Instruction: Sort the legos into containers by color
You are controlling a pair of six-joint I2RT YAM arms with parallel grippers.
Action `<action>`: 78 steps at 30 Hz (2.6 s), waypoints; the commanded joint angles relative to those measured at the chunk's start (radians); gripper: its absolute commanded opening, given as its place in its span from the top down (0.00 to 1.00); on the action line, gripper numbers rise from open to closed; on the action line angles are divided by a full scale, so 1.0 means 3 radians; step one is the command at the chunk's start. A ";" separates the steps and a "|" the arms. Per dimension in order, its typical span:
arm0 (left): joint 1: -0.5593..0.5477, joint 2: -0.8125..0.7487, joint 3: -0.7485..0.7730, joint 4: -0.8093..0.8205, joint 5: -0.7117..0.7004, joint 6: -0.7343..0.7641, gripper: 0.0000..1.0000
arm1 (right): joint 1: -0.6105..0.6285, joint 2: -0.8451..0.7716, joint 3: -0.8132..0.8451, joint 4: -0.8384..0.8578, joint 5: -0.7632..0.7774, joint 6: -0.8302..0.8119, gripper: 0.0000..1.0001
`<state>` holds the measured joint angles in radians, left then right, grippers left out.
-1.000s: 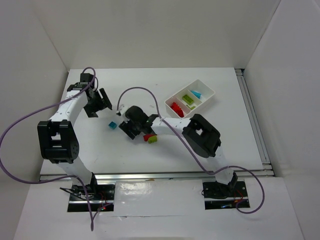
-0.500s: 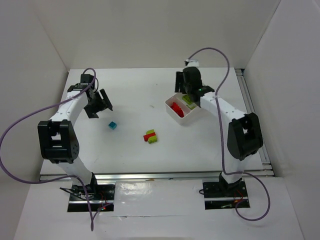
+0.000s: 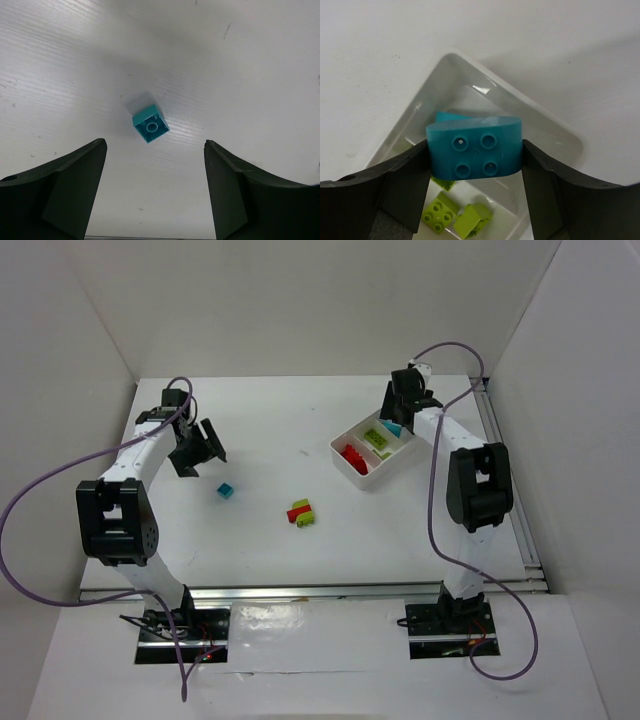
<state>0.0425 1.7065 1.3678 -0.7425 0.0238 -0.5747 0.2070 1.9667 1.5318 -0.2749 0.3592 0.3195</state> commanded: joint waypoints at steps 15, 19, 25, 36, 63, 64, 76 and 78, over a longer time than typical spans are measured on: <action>0.0042 -0.0002 0.0318 -0.0229 -0.0125 0.0100 0.12 | 0.0970 -0.0655 -0.0090 0.0482 -0.0831 -0.0425 0.22; 0.0073 -0.0002 0.0543 -0.0408 -0.0416 -0.0083 0.10 | 0.1615 -0.0461 -0.0121 0.0512 -0.1360 -0.0808 0.11; 0.0104 0.0299 0.1315 -0.1061 -0.0708 -0.0355 0.10 | 0.2356 0.0091 0.0129 0.0482 -0.1412 -0.1136 0.09; 0.0104 0.0182 0.1336 -0.0956 -0.0591 -0.0390 0.10 | 0.2593 0.1119 0.1004 0.0415 -0.1315 -0.1269 0.01; 0.0134 0.0044 0.1020 -0.0645 -0.0351 -0.0074 0.10 | 0.2445 0.0739 0.0588 0.1074 -0.1002 -0.0703 0.78; 0.0134 0.0044 0.0979 -0.0598 -0.0320 -0.0023 0.10 | 0.2323 0.0559 0.0448 0.1075 -0.1003 -0.0651 0.78; 0.0099 -0.0156 0.0677 -0.0235 0.0053 0.0151 0.11 | 0.0682 -0.0808 -0.0356 0.0205 -0.0231 -0.0007 0.77; -0.0019 -0.0156 0.0641 -0.0199 0.0053 0.0182 0.11 | 0.0386 -0.0717 -0.0264 0.0043 -0.0271 0.0024 0.76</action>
<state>0.0681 1.6962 1.5738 -0.8413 -0.0002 -0.5549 0.3912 1.6970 1.4467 -0.0944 0.2352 0.2680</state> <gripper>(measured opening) 0.890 0.441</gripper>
